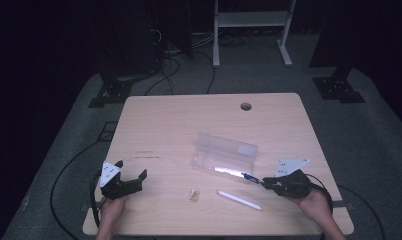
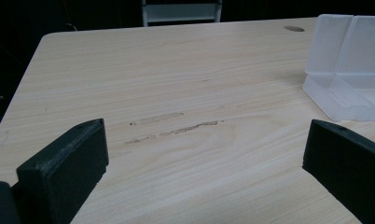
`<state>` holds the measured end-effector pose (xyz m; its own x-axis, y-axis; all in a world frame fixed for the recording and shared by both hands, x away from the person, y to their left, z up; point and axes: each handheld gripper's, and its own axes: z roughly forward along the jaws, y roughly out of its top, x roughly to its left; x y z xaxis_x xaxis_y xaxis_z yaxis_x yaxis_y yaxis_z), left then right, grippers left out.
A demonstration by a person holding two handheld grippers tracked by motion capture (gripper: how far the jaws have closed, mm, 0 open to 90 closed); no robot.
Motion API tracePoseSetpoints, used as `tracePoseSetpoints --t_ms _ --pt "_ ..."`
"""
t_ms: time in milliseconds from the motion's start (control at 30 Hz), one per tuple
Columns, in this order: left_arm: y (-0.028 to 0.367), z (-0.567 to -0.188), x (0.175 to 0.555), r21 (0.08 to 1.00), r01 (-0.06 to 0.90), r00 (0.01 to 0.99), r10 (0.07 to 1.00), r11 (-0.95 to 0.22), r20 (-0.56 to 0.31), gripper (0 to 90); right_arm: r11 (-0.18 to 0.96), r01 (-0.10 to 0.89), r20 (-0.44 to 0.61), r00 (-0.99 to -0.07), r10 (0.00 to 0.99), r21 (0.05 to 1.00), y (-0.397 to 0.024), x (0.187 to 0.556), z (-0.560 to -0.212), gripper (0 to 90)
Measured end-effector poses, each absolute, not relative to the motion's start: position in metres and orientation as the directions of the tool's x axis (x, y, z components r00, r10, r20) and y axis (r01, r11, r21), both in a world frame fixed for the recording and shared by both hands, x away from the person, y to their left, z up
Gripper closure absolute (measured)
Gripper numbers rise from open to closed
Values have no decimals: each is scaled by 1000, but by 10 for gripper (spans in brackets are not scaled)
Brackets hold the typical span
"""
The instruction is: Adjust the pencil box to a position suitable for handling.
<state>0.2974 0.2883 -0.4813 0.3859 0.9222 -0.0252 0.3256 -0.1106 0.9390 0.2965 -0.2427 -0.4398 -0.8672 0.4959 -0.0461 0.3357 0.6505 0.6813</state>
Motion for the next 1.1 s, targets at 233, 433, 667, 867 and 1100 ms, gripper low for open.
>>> tracePoseSetpoints --t_ms 233,433,667,867,1100 --pt "288 -481 297 939 327 385 923 -107 -28 0 657 340 -42 -869 493 673 -234 303 -435 793" --pt "288 -481 297 939 327 386 922 -108 -28 0 655 345 -32 -870 492 673 -229 309 -433 793" --pt "289 -481 297 939 327 385 922 -107 -29 0 649 351 -25 -868 495 675 -223 315 -431 792" --pt "289 -481 297 939 327 386 922 -107 -29 0 647 352 -21 -869 495 677 -216 321 -429 792" --pt "289 -481 297 939 327 387 922 -107 -29 0 649 351 -23 -869 494 675 -207 328 -427 793"
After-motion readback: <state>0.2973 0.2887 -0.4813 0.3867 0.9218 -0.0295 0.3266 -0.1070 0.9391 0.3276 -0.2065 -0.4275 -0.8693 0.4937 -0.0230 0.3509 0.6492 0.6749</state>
